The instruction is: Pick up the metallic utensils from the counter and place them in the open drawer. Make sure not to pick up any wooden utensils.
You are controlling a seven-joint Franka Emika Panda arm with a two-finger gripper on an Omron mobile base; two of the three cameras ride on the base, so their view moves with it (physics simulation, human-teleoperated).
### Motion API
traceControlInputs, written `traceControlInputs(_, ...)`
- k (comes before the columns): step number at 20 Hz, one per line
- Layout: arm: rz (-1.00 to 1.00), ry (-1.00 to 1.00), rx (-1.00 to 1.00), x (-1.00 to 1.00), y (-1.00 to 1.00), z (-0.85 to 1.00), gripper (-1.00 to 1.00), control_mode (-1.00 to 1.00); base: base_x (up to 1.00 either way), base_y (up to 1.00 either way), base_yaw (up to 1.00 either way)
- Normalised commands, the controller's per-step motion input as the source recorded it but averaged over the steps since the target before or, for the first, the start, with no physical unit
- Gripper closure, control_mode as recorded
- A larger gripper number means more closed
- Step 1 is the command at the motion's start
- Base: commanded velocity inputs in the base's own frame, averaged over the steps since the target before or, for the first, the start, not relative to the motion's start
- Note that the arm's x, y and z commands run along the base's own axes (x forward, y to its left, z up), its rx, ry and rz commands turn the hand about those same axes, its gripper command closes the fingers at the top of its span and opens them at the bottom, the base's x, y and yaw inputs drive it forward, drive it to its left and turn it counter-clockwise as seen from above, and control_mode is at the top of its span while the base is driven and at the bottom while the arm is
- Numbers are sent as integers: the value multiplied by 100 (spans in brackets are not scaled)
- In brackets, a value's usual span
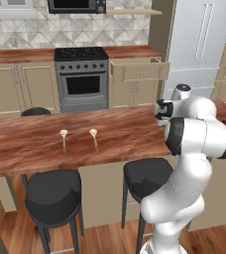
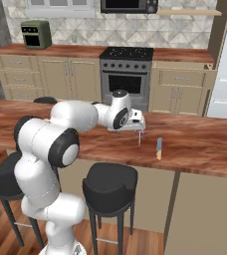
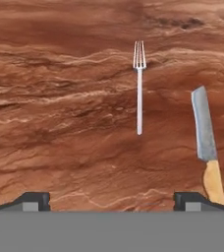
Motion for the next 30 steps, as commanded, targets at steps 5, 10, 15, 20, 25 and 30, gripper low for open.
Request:
traceControlInputs(5,0,0,0,57,-22,-42,-100,-100,0,0,0)
traceControlInputs(10,-5,7,0,25,-23,-18,-100,-100,0,0,0)
traceControlInputs(15,-2,5,0,33,-15,-31,-100,-100,0,0,0)
traceControlInputs(20,-1,1,0,32,0,-35,-100,-100,0,0,0)
traceControlInputs(25,0,0,0,30,0,-47,-100,-100,0,0,0)
traceControlInputs(30,0,0,0,26,0,-53,-100,-100,0,0,0)
